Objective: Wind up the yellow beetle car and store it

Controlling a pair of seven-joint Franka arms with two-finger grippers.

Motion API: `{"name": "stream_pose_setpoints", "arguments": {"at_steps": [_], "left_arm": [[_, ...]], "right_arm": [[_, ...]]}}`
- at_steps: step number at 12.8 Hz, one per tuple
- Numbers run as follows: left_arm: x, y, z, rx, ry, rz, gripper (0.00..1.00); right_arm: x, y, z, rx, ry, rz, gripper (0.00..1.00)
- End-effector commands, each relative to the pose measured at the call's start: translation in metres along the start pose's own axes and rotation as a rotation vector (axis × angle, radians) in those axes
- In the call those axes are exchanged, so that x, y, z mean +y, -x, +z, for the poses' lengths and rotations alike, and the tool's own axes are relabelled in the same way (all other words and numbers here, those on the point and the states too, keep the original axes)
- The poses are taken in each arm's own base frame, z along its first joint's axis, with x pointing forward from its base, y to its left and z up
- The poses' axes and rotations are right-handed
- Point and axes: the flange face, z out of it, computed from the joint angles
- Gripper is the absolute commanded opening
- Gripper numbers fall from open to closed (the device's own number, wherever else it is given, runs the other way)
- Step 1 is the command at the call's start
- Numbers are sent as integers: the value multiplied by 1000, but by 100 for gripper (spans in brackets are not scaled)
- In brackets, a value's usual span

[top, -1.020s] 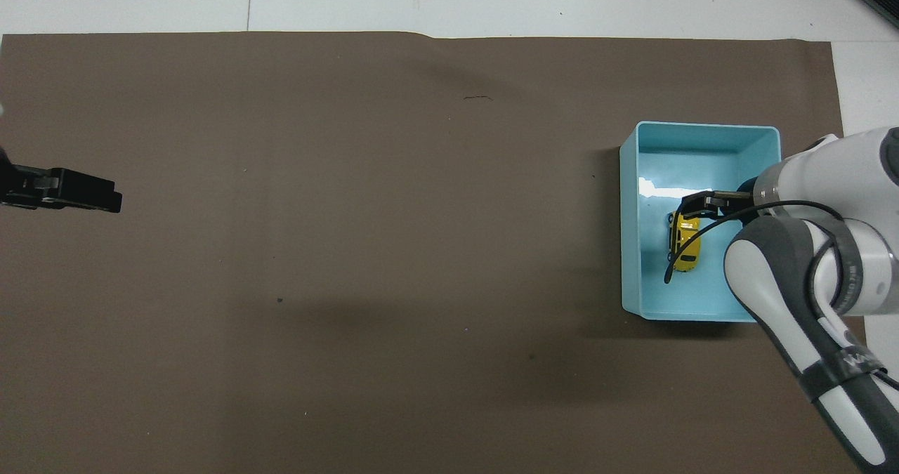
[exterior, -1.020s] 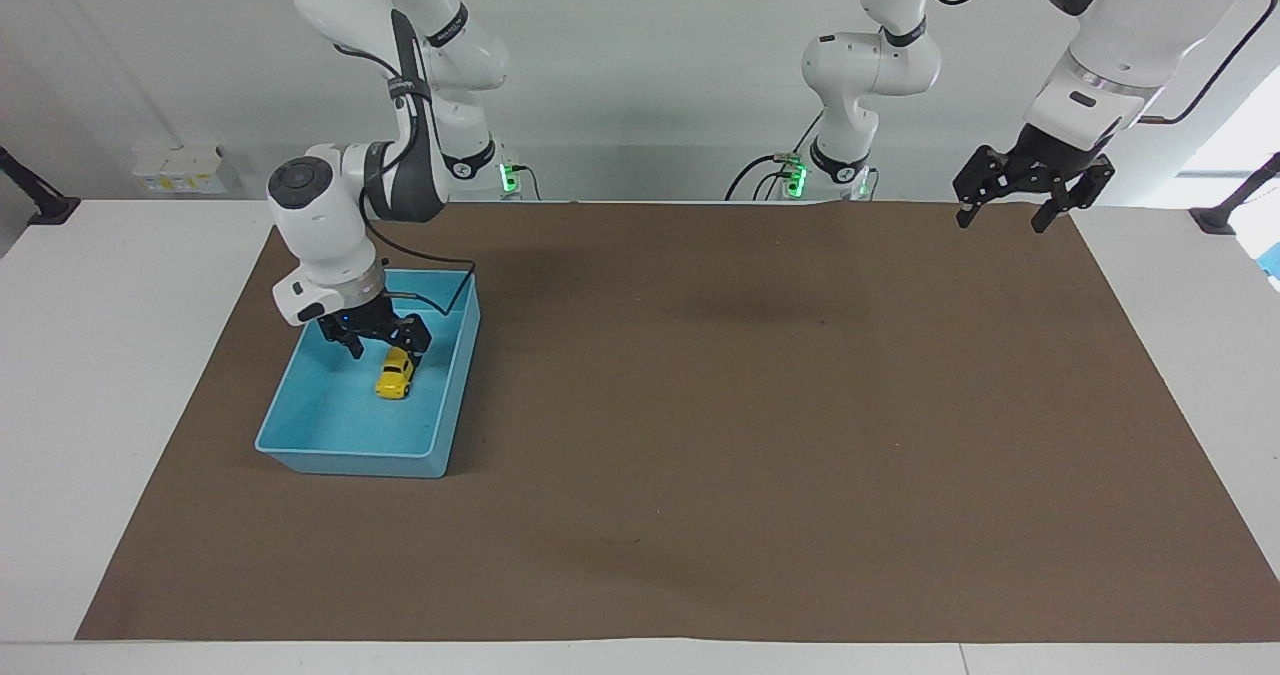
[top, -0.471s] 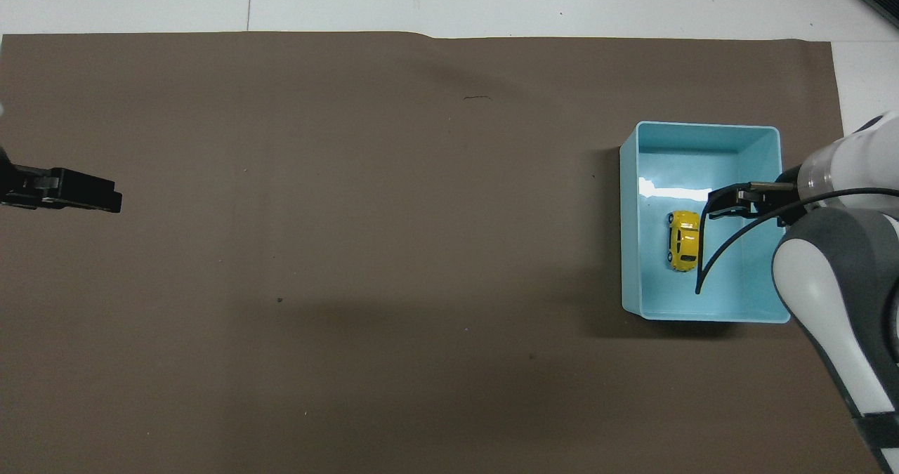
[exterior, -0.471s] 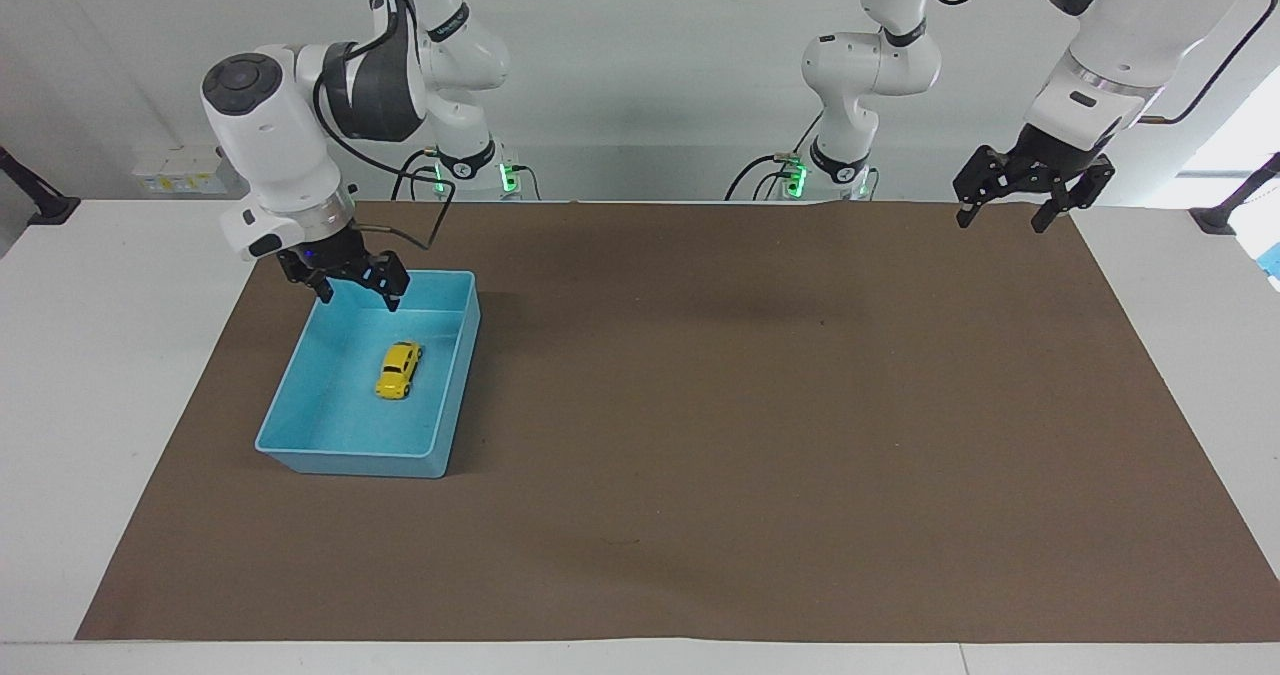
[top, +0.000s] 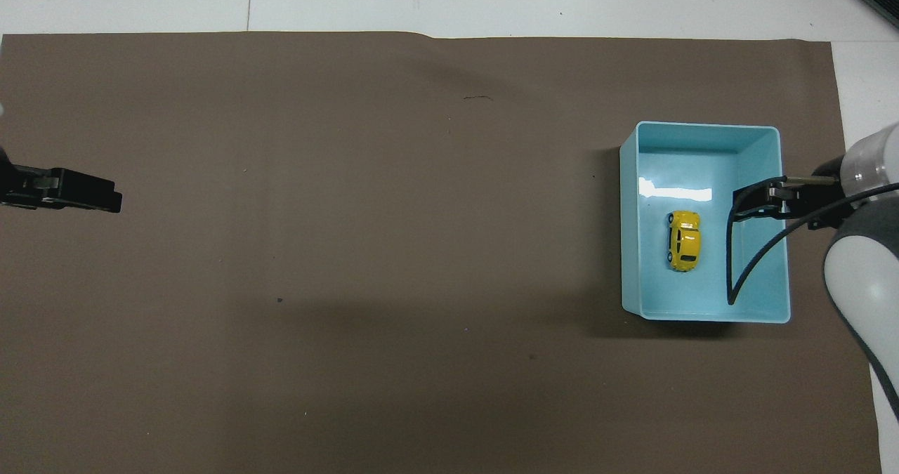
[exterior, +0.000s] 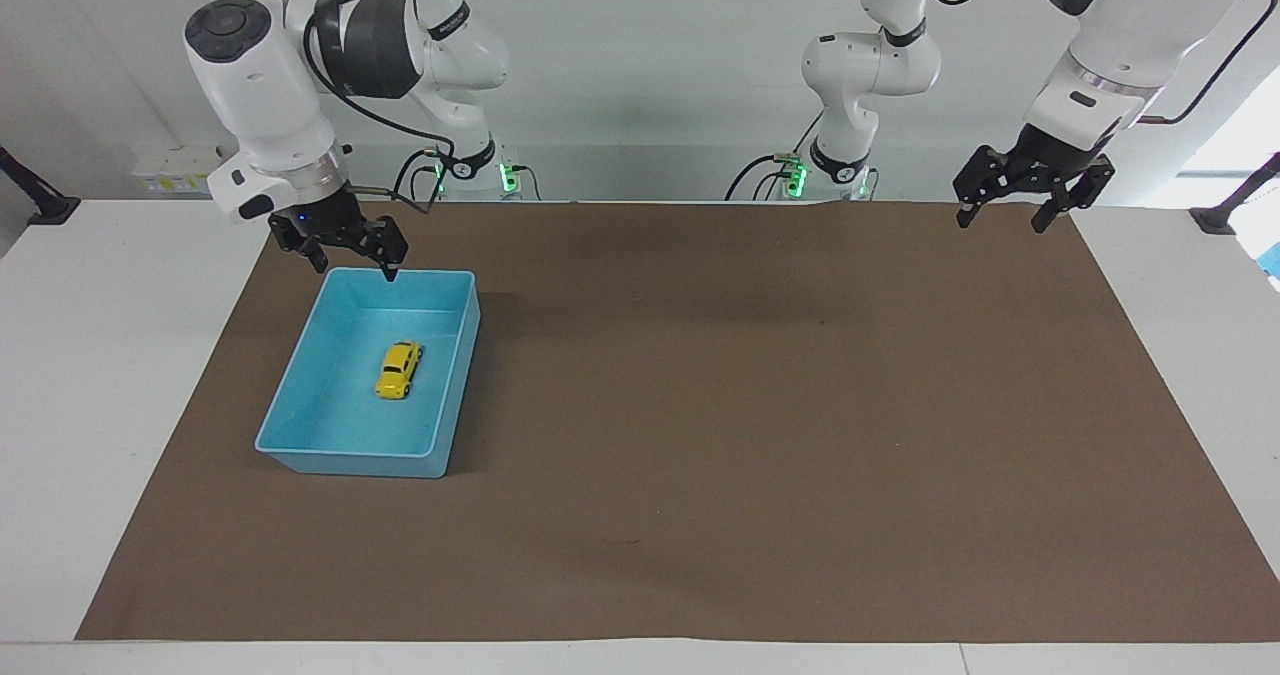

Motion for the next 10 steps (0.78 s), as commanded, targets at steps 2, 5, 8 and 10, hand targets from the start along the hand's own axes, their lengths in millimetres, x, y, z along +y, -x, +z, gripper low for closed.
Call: {"name": "stream_pose_setpoints", "arguments": {"at_steps": [2, 5, 8, 10], "left_arm": [[-3, 4, -4, 2, -5, 8, 100], [-3, 4, -4, 2, -5, 8, 100], [-3, 4, -4, 2, -5, 8, 100], [-3, 4, -4, 2, -5, 8, 100]], "right_arm": [[0, 2, -31, -29, -50, -16, 100], [3, 5, -47, -52, -49, -17, 100], [5, 6, -47, -49, -47, -12, 100], [4, 5, -47, -44, -48, -14, 100]]}}
